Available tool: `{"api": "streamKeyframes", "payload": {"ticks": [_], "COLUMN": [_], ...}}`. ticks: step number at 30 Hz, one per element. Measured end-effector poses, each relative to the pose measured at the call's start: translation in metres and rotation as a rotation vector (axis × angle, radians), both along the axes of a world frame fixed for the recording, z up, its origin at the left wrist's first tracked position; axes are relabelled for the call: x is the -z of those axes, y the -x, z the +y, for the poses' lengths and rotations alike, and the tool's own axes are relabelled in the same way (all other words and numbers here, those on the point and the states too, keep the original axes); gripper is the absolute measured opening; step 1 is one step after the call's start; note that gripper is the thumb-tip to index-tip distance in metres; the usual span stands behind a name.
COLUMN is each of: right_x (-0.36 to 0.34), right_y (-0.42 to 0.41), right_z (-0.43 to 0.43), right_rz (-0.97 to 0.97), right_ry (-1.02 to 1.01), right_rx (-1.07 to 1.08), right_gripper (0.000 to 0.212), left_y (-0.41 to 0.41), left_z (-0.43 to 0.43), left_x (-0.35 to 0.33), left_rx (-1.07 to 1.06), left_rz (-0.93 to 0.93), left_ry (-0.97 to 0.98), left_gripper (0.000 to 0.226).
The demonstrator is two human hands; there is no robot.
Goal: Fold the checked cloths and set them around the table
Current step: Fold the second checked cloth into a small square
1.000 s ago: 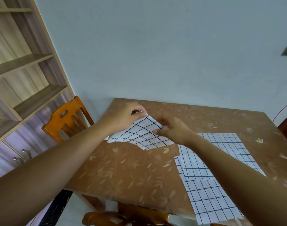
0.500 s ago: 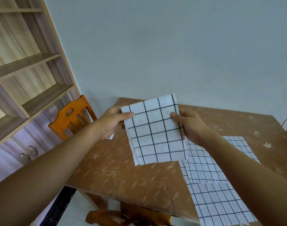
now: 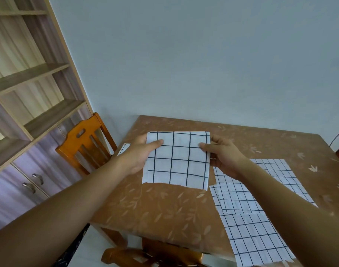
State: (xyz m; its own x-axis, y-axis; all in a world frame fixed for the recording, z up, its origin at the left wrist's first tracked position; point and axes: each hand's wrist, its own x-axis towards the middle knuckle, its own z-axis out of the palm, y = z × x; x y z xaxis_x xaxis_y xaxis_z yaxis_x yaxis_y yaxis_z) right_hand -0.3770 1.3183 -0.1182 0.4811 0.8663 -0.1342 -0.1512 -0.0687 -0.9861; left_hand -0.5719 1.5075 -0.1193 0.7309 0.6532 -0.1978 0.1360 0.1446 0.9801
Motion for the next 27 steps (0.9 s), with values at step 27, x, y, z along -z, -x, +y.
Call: {"api": "streamKeyframes", "payload": {"ticks": [27], "right_x": [0.021], "right_y": [-0.005], "right_z": [-0.019], "right_rz": [-0.534], "right_ry": [0.1], "right_rx": [0.098], "right_gripper": [0.024], "left_y": [0.023], "left_z": [0.003], "left_x": [-0.003], "left_rx": [-0.013], "left_rz": [0.07], "left_ry": [-0.159], "left_gripper": [0.039]}}
